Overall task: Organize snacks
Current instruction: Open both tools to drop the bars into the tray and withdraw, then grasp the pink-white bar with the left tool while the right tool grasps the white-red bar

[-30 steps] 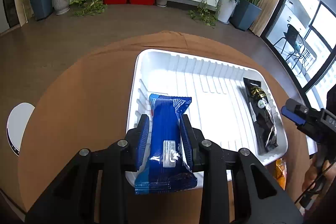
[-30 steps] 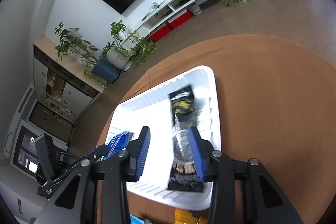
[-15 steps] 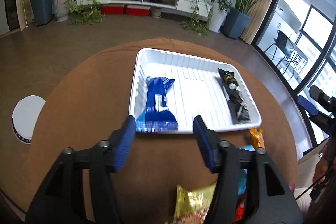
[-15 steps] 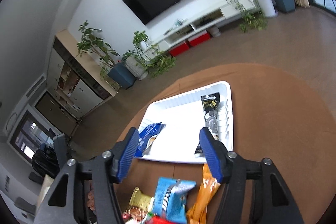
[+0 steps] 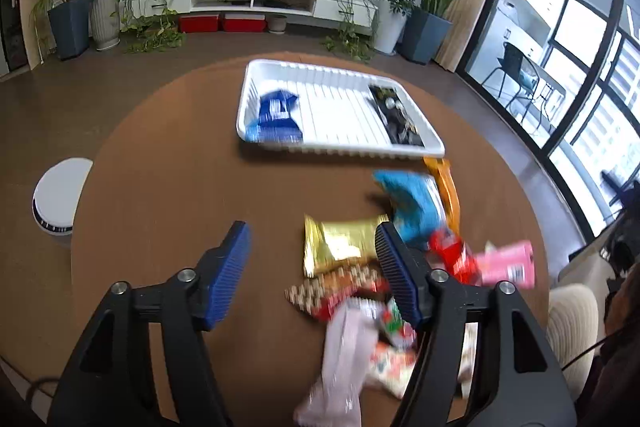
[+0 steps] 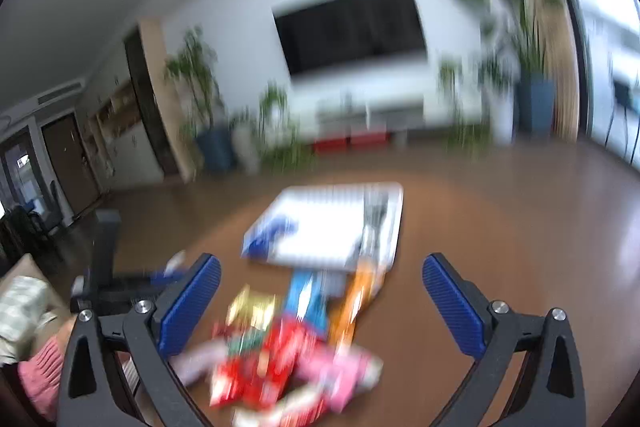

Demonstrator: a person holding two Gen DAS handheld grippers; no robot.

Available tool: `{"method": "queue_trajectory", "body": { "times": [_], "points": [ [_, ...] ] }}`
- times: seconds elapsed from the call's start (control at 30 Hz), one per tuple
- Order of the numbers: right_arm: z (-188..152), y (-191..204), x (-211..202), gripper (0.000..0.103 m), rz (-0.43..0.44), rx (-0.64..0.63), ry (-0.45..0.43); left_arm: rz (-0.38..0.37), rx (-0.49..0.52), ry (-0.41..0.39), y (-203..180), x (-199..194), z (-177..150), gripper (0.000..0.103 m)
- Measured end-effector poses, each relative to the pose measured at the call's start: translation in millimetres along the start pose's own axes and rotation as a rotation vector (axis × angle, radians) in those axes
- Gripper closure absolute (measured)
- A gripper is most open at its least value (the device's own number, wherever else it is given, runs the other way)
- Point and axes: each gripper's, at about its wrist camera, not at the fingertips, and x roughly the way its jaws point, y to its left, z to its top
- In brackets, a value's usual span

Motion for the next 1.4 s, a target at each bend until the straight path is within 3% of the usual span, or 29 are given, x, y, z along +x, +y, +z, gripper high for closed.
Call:
{"method": "queue_trajectory", "body": {
  "times": [0.1, 0.27, 0.4, 0.6, 0.93, 1.13, 1.3, 1.4],
  "points": [
    [-40, -19, 13, 0.001, -0.004, 0.122, 0.131, 0.002, 0.027, 0.026, -7, -3, -21, 0.04],
    [-86, -26, 21, 0.004, -0.014, 0.186, 0.239, 0.003, 0.062, 0.057, -13, -4, -46, 0.04],
    [-106, -15, 32, 0.006, 0.006, 0.207, 0.303, 0.003, 0.092, 0.078, -17, -5, -57, 0.04],
    [-121, -10, 57, 0.02, 0.03, 0.233, 0.382, 0.008, 0.152, 0.108, -24, -1, -65, 0.04],
    [-123, -5, 72, 0.025, 0.005, 0.231, 0.408, 0.05, 0.253, 0.174, -35, 30, -72, 0.04],
    [-118, 1, 79, 0.03, -0.024, 0.187, 0.41, 0.055, 0.241, 0.178, -30, 43, -68, 0.04],
    [-117, 4, 82, 0.039, -0.051, 0.15, 0.406, 0.043, 0.244, 0.176, -26, 48, -65, 0.04],
    [-117, 7, 83, 0.05, -0.079, 0.101, 0.402, 0.037, 0.258, 0.176, -27, 50, -66, 0.04]
  ]
}}
